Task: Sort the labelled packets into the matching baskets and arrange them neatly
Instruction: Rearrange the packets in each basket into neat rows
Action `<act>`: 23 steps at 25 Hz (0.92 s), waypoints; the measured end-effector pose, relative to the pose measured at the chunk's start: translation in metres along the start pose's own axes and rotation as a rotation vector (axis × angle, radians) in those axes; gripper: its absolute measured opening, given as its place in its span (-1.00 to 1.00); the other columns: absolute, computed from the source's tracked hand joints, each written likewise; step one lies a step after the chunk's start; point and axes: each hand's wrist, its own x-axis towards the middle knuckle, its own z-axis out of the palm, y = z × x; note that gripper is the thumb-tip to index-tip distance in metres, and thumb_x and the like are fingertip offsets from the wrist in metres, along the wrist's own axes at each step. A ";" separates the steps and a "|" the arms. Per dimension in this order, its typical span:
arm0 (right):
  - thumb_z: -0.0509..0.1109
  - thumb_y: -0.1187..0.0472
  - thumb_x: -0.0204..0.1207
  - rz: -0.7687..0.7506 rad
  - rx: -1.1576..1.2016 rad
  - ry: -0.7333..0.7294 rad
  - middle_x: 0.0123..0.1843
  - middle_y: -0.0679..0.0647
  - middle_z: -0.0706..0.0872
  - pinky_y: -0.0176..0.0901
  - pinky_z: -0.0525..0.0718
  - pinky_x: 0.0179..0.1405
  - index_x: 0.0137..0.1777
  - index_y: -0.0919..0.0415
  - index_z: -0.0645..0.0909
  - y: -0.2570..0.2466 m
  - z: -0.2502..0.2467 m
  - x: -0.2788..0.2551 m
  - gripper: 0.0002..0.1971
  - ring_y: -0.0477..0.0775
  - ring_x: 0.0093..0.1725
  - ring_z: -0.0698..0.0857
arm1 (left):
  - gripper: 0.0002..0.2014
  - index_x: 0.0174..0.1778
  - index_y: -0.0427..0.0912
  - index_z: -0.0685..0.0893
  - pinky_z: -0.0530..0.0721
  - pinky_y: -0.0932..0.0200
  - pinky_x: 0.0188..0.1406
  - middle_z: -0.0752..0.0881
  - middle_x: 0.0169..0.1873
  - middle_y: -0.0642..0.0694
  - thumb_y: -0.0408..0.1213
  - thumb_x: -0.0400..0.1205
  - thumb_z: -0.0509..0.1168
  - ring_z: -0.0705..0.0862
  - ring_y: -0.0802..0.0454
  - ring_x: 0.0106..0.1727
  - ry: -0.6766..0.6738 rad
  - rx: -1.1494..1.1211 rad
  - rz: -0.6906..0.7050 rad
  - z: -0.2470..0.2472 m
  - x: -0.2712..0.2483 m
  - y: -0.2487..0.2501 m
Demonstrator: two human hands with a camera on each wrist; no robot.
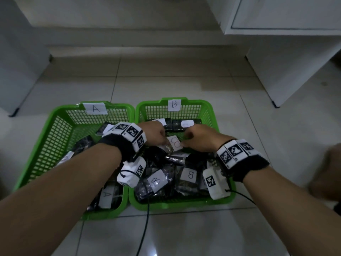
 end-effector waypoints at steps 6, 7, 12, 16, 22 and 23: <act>0.65 0.01 0.43 -0.009 0.226 0.037 0.15 -0.02 0.73 0.01 0.71 0.14 0.25 0.12 0.59 -0.012 0.012 -0.020 -0.53 0.04 0.12 0.71 | -0.54 0.19 -0.04 0.59 0.61 0.12 0.02 0.63 0.15 -0.01 0.00 0.46 0.56 0.62 0.01 0.11 0.088 -0.188 -0.021 0.010 -0.020 0.008; 0.67 0.07 0.44 -0.024 0.322 0.091 0.10 -0.02 0.75 -0.05 0.71 0.07 0.20 0.14 0.57 -0.012 0.011 -0.022 -0.56 0.03 0.07 0.73 | -0.49 0.24 -0.04 0.57 0.62 0.11 0.05 0.62 0.19 -0.01 -0.04 0.44 0.58 0.62 0.00 0.14 0.076 -0.213 -0.012 0.007 -0.023 0.007; 0.55 0.27 0.54 -0.034 0.553 0.348 -0.07 0.05 0.82 0.01 0.81 -0.10 -0.01 0.13 0.64 -0.008 -0.007 -0.028 -0.86 0.03 -0.08 0.82 | -0.30 0.42 -0.06 0.46 0.49 0.21 -0.03 0.60 0.31 -0.05 -0.19 0.40 0.63 0.59 -0.02 0.15 0.022 -0.154 -0.043 0.016 -0.035 0.004; 0.42 0.33 0.60 -0.013 0.449 0.393 -0.02 -0.03 0.79 0.02 0.81 -0.02 0.00 0.09 0.78 0.003 -0.008 -0.027 -0.85 0.06 -0.03 0.78 | -0.16 0.45 0.00 0.37 0.67 0.04 0.19 0.66 0.25 -0.02 -0.29 0.31 0.67 0.66 -0.03 0.17 0.118 -0.503 -0.114 0.014 -0.032 -0.005; 0.41 0.30 0.65 -0.050 0.304 0.308 0.07 -0.03 0.84 -0.48 0.59 -0.10 0.12 0.11 0.85 0.007 0.001 -0.021 -0.80 -0.13 -0.04 0.72 | -0.25 0.41 0.06 0.43 0.81 0.04 -0.17 0.76 0.07 -0.08 -0.43 0.37 0.61 0.78 -0.11 -0.01 0.308 -0.911 -0.091 0.002 -0.034 -0.014; 0.41 0.31 0.65 -0.048 0.323 0.315 0.08 -0.02 0.83 -0.38 0.65 -0.04 0.13 0.11 0.84 0.007 0.001 -0.020 -0.80 -0.10 -0.02 0.74 | -0.29 0.37 0.01 0.45 0.80 0.06 -0.27 0.76 0.06 -0.11 -0.44 0.38 0.60 0.78 -0.13 -0.05 0.346 -0.971 -0.111 0.001 -0.034 -0.015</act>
